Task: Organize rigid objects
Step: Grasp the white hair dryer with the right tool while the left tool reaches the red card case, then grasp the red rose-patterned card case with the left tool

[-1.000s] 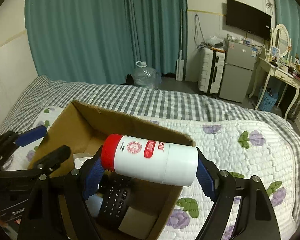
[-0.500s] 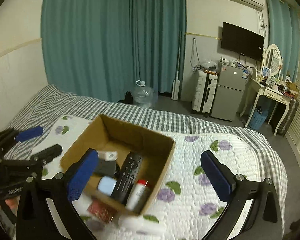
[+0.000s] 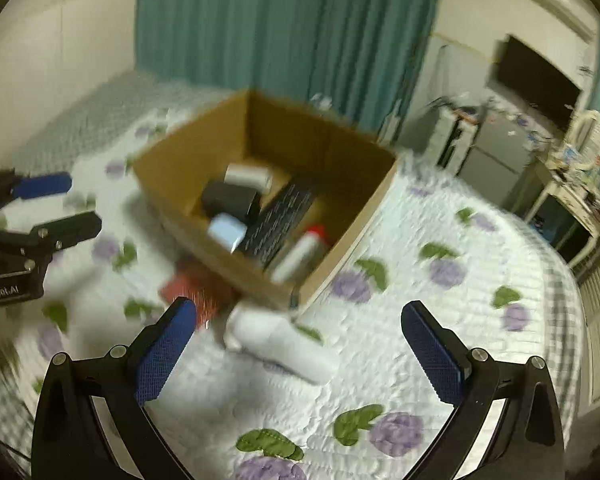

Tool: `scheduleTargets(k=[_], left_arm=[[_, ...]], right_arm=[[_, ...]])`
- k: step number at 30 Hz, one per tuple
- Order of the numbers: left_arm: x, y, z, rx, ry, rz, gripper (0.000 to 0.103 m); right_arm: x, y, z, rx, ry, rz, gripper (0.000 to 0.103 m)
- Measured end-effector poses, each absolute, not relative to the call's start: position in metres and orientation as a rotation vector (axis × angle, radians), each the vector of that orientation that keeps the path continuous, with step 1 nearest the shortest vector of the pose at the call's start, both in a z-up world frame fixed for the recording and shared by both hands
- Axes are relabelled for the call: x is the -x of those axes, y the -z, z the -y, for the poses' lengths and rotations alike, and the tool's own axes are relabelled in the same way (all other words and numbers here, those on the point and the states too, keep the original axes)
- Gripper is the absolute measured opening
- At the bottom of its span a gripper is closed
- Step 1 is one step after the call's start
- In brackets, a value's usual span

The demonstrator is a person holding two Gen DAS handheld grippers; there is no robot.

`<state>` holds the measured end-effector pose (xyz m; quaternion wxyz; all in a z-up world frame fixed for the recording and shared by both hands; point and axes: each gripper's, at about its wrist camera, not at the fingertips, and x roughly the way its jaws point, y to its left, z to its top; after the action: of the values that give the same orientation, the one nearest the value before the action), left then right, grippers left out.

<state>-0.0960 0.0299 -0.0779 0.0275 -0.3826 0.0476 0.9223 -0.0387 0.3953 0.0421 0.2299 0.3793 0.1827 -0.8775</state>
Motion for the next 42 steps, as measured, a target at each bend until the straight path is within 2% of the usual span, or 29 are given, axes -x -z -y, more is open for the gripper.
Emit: scheduleTargets(k=[1, 5, 16, 18, 20, 22, 30, 42], left_arm=[[0.099, 0.090, -0.032, 1.216, -2.831, -0.152, 0.072], [0.107, 0.117, -0.035, 1.289, -2.790, -0.145, 0.072], [0.130, 0.146, -0.047, 1.365, -2.723, -0.167, 0.072], [0.132, 0.149, -0.048, 1.375, -2.716, -0.169, 0.072], [0.133, 0.152, -0.048, 1.391, -2.704, -0.169, 0.072], [0.131, 0.152, -0.049, 1.397, -2.687, -0.171, 0.072], [0.137, 0.156, -0.072, 1.416, -2.584, -0.204, 0.072], [0.173, 0.189, -0.091, 1.513, -2.544, -0.214, 0.076]], right_arm=[[0.044, -0.031, -0.393, -1.079, 2.380, -0.507, 0.102], [0.065, 0.000, -0.388, -1.175, 2.292, -0.485, 0.087], [0.089, 0.039, -0.380, -1.323, 2.154, -0.491, 0.085], [0.086, 0.041, -0.376, -1.318, 2.150, -0.531, 0.081], [0.078, 0.034, -0.376, -1.281, 2.157, -0.540, 0.066], [0.067, 0.026, -0.376, -1.246, 2.200, -0.570, 0.061], [0.035, -0.013, -0.407, -1.250, 2.424, -0.440, 0.061], [0.056, -0.007, -0.420, -1.303, 2.435, -0.303, 0.061]])
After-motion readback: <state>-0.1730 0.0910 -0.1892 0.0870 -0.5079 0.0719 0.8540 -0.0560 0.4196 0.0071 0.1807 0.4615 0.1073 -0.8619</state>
